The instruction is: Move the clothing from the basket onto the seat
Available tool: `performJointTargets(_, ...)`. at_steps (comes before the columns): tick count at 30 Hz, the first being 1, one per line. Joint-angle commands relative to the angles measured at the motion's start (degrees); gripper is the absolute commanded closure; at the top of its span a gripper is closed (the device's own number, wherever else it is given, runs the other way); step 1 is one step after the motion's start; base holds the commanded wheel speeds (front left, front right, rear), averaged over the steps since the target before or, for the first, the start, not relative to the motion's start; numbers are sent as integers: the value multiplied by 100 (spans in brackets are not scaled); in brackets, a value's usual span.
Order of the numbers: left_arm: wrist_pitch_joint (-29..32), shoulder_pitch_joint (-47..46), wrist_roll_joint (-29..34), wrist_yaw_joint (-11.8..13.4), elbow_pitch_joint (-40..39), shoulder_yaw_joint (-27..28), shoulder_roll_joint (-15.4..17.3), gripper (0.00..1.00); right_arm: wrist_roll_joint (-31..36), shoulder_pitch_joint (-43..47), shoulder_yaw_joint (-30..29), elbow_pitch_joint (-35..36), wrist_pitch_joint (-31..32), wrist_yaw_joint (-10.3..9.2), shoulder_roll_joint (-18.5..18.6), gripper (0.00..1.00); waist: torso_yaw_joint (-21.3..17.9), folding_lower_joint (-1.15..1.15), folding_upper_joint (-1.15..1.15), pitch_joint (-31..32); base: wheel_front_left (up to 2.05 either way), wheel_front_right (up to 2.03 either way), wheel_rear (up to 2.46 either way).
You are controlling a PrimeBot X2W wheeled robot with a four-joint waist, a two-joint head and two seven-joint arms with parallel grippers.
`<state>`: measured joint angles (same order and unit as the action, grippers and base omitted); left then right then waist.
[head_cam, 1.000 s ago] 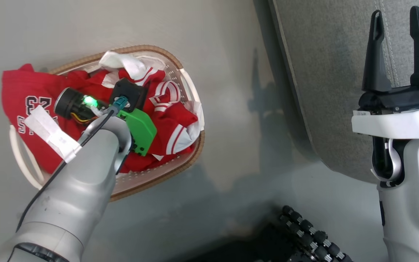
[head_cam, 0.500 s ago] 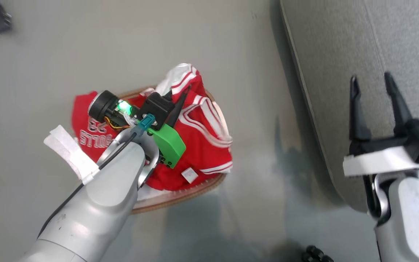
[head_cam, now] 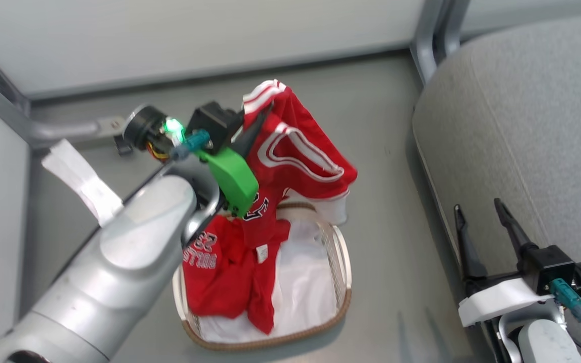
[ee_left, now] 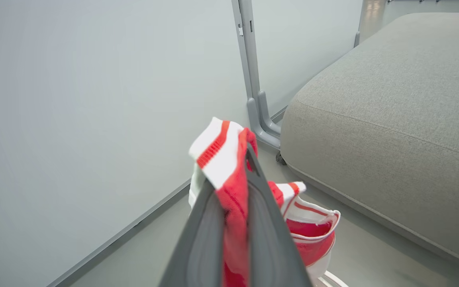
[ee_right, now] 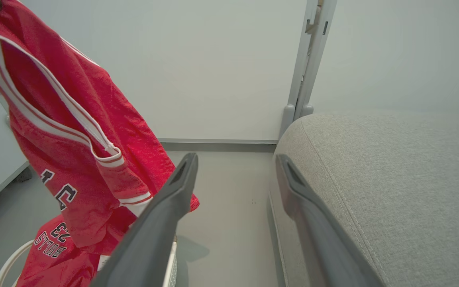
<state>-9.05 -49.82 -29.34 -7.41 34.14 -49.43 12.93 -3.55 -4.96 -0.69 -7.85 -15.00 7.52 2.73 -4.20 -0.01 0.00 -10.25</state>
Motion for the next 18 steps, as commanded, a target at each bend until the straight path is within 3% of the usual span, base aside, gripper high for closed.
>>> performJointTargets(1,66,-214,-104,-7,-110,-5,61,100,-28,135,49,-26,-28,-6,27,0,488,1,0,1147,0,0,0)
performJointTargets(18,475,-1437,-603,1,-224,-13,297,100,120,-443,1128,-263,-28,-6,25,0,466,1,0,1345,0,0,0)
